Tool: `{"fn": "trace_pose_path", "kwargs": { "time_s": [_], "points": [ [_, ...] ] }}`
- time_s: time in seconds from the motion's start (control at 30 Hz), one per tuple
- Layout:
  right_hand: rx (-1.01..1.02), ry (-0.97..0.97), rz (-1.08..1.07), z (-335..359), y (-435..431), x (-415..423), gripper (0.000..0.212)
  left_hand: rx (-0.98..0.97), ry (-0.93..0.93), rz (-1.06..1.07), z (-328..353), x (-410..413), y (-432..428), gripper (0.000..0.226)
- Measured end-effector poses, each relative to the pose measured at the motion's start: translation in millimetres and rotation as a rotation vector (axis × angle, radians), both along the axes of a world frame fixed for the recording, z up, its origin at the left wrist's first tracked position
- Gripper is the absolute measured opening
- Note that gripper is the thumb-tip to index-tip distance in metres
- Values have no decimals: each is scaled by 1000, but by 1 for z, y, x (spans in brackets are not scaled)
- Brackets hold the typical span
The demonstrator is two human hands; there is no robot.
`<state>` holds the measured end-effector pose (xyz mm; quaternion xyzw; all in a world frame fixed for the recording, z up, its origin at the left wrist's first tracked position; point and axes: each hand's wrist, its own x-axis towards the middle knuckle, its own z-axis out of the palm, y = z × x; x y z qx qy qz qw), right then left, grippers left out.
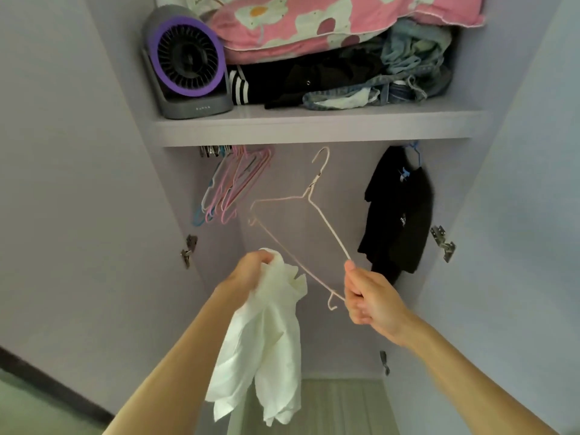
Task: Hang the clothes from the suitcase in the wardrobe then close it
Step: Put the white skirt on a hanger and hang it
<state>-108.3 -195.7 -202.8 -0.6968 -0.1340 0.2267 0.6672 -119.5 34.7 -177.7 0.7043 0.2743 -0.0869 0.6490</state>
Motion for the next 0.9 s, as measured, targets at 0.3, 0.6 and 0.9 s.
{"fn": "trace_pose_path", "kwargs": {
  "time_s": [0.3,0.6,0.9],
  "points": [
    [-230,18,163,-35,-37,-23,46,-197,-38,-58,-25,-7,-29,30],
    [534,407,-483,7,-52,7,39,182,-201,-556,-12,-14,-57,23],
    [671,358,-734,32,-80,21,51,482,-295,-612,0,-11,-69,25]
  ]
}}
